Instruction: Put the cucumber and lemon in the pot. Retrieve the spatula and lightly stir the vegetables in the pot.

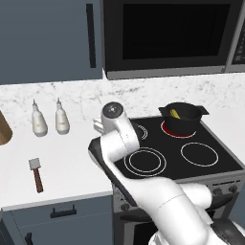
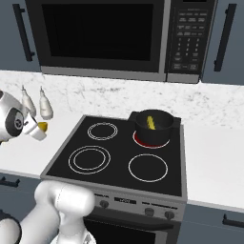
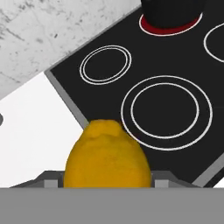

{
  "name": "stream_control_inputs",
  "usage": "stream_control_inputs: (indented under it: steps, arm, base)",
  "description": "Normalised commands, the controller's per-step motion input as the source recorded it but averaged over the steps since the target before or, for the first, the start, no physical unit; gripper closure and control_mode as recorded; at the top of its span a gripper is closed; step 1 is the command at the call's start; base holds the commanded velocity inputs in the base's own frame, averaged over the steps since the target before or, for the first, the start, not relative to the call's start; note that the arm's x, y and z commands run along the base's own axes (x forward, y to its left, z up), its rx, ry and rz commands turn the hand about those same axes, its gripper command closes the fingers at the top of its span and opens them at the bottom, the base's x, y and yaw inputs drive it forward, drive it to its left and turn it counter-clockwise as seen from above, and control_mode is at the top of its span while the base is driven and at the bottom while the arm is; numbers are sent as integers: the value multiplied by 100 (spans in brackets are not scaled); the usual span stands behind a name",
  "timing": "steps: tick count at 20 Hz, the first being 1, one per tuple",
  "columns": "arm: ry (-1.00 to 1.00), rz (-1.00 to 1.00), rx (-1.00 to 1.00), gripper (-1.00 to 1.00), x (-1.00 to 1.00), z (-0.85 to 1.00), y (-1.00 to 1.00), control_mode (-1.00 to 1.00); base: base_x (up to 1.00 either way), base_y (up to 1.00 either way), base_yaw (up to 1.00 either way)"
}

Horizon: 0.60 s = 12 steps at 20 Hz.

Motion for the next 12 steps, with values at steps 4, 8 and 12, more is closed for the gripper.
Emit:
stream_control_inputs:
  steps: [4, 8, 12]
  arm:
    - [0, 0, 0, 100, 0, 29, -100, -100]
    - [0, 0, 0, 100, 0, 23, -100, -100]
    - [0, 1, -1, 100, 0, 14, -100, -100]
  base:
    - [0, 0, 0]
    - [0, 0, 0]
    - [0, 0, 0]
